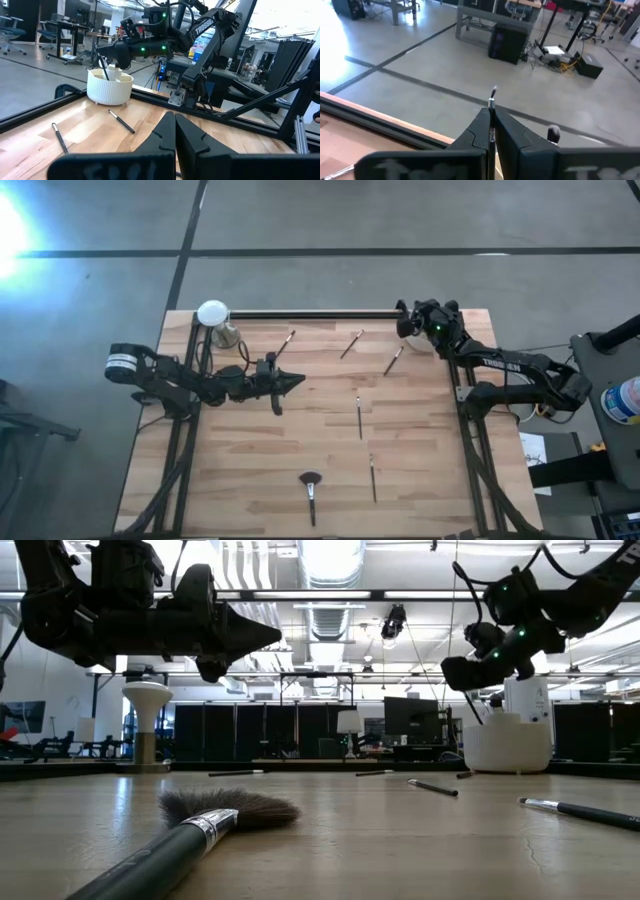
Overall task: Pick & Place Makeup Brushes
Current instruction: Put the black liner brush into the white makeup holder, then put the black lash brow brush into the white makeup holder
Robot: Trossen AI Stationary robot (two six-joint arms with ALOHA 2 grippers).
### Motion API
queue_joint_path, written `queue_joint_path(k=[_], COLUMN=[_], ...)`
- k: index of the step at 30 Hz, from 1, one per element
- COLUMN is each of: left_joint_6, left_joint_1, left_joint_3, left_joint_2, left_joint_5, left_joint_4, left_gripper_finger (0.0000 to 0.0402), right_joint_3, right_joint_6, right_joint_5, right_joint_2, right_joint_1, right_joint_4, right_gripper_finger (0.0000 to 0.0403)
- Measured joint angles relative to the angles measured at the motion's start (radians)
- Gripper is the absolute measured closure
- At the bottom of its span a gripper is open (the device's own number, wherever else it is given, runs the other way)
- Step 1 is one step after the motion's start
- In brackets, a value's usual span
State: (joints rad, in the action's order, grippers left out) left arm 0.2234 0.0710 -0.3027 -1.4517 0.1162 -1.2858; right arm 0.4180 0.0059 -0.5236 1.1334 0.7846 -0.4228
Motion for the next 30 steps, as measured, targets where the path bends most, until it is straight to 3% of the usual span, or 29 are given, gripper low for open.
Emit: queue_joint_path(k=[13, 25, 30], left_joint_6=[0.011, 0.011, 0.011], left_joint_1=[0.000, 0.000, 0.002], left_joint_3=[0.000, 0.000, 0.000], left_joint_2=[0.000, 0.000, 0.000], left_joint_5=[0.000, 0.000, 0.000], left_joint_4=[0.000, 0.000, 0.000], left_gripper_finger=[0.0402, 0.0402, 0.0402], right_joint_3=[-0.004, 0.012, 0.096], right_joint_6=[0.062, 0.093, 0.118], right_joint_5=[0.000, -0.001, 0.000], right_joint_2=[0.000, 0.000, 0.000], right_joint_1=[0.017, 0.017, 0.013], right_joint_4=[0.060, 0.097, 0.256], right_gripper_finger=[0.0389, 0.0325, 0.0319])
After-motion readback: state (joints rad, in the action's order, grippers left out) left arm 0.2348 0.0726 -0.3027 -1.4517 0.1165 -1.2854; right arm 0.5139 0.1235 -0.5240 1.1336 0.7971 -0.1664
